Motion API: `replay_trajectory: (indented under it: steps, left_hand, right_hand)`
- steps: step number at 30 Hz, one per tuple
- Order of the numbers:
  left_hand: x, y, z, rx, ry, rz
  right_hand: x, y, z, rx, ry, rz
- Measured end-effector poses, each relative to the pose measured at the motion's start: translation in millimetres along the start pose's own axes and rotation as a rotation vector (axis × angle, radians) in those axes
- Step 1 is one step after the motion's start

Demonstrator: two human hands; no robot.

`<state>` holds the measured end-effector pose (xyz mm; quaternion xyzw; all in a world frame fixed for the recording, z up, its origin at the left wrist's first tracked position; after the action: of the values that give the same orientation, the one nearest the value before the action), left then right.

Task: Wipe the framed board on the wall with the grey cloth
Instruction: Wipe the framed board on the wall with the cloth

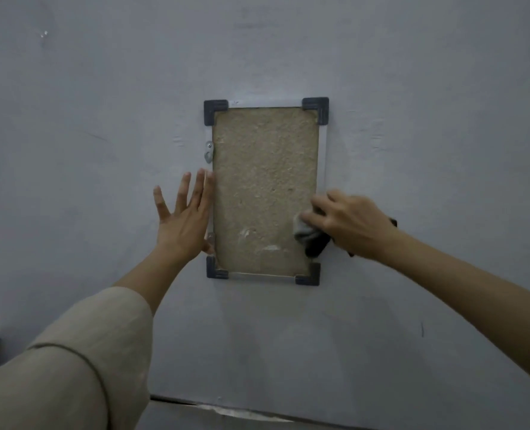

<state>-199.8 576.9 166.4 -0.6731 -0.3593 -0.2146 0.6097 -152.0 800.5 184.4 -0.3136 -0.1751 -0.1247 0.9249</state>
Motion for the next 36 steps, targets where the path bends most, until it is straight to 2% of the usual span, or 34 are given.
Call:
replay_trajectory:
  steps: [7, 9, 13, 16, 18, 21, 23, 25, 28, 30, 33, 36]
  left_hand:
    - [-1, -1, -1, 0.002, 0.032, 0.003]
    - [-1, -1, 0, 0.003, 0.03, 0.005]
    - [-1, -2, 0, 0.008, 0.022, 0.002]
    - [-2, -3, 0, 0.015, 0.013, -0.009]
    - [-3, -3, 0, 0.018, 0.011, -0.011]
    - [-2, -2, 0, 0.015, 0.016, -0.007]
    - [-2, -2, 0, 0.015, 0.027, -0.011]
    - [-1, -2, 0, 0.014, 0.016, -0.018]
    - [-2, -3, 0, 0.016, 0.007, -0.025]
    - [-2, -3, 1, 0.015, -0.002, -0.03]
    - [-3, -3, 0, 0.015, -0.011, -0.03]
    - [-2, -2, 0, 0.008, -0.016, -0.02]
  right_hand:
    - [29, -52, 67, -0.394, -0.072, 0.098]
    - [21, -45, 49, -0.319, -0.1, 0.08]
    - [-11, -18, -24, 0.096, -0.106, -0.054]
    - [-13, -22, -25, 0.178, -0.061, -0.104]
    - [1, -41, 3, 0.07, -0.046, -0.022]
    - [28, -65, 55, -0.234, -0.076, 0.093]
    - [33, -68, 64, -0.339, -0.108, 0.107]
    - [24, -60, 40, -0.235, -0.12, 0.089]
    - [0, -38, -23, 0.111, -0.108, -0.001]
    - [-9, -32, -39, 0.225, -0.069, -0.076]
    - [4, -54, -6, 0.105, -0.04, 0.002]
    - [23, -72, 41, -0.215, -0.07, 0.094]
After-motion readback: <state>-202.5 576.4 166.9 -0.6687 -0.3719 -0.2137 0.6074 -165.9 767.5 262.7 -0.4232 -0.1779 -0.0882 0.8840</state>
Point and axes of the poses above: each hand's wrist, its own y-axis away from the middle knuckle, its own x-axis out of the back of the hand, z = x × y, the point moved 8 cm from there along -y, towards the middle knuckle, and after that the axes turned 1 degree about -z, right-handed, at the moved point
